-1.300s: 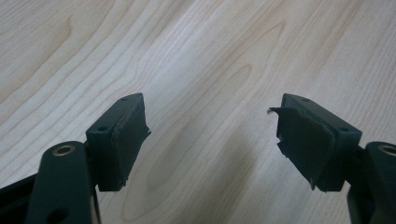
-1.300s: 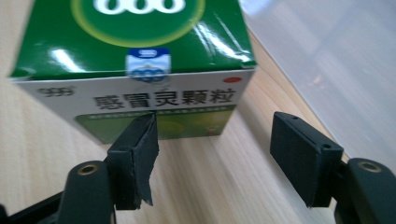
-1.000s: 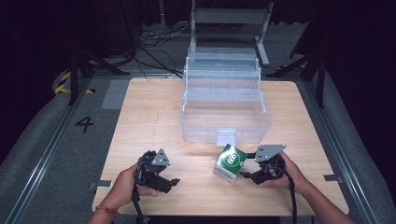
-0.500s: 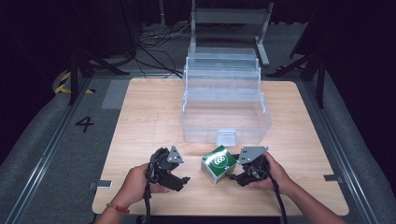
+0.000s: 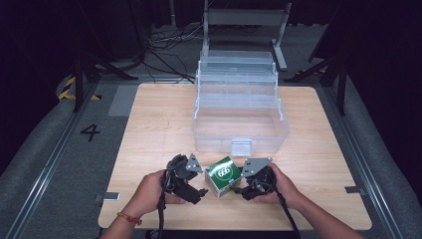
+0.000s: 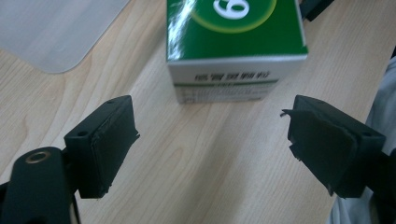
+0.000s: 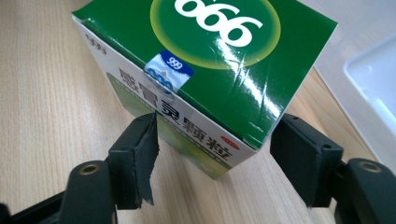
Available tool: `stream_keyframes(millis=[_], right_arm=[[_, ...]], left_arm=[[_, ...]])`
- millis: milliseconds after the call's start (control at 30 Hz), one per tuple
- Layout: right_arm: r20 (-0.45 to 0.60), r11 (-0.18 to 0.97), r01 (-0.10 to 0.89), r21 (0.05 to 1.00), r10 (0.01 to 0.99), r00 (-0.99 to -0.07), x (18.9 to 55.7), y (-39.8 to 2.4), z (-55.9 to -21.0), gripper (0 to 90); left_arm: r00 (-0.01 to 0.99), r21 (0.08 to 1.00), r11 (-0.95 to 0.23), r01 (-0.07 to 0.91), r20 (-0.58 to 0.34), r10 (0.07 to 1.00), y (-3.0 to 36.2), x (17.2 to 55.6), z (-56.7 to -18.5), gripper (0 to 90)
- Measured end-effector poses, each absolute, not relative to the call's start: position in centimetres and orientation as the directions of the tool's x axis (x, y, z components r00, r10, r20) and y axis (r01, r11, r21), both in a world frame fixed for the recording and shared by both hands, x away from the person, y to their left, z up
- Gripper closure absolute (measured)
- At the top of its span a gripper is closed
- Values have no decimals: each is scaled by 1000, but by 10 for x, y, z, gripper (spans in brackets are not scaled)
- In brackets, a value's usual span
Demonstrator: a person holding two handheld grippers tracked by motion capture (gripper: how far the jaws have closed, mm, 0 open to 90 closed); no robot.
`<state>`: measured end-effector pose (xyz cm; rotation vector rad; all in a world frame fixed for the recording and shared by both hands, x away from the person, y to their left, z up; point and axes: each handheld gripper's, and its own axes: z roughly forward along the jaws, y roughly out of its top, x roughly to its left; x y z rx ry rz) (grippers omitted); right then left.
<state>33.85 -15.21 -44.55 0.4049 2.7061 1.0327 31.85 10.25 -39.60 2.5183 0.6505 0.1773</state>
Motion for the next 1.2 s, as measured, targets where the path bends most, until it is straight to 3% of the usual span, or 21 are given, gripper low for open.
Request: stream_keyframes(millis=[700,1167,1200], right_arm=[[-113,723,135,677,283,-952,334,-131,-442,347],[-116,730,122,672,267,-957,329,-122,-445,341],[-106,728,121,674,258,-960,328,-120,-444,346]], left_arm=[[913,392,-848,356,47,405,65,336,-381,124],[928,346,-875,339,28,371,56,339,-383,87],[934,350,-873,341,-22,356,56,339,-382,87]])
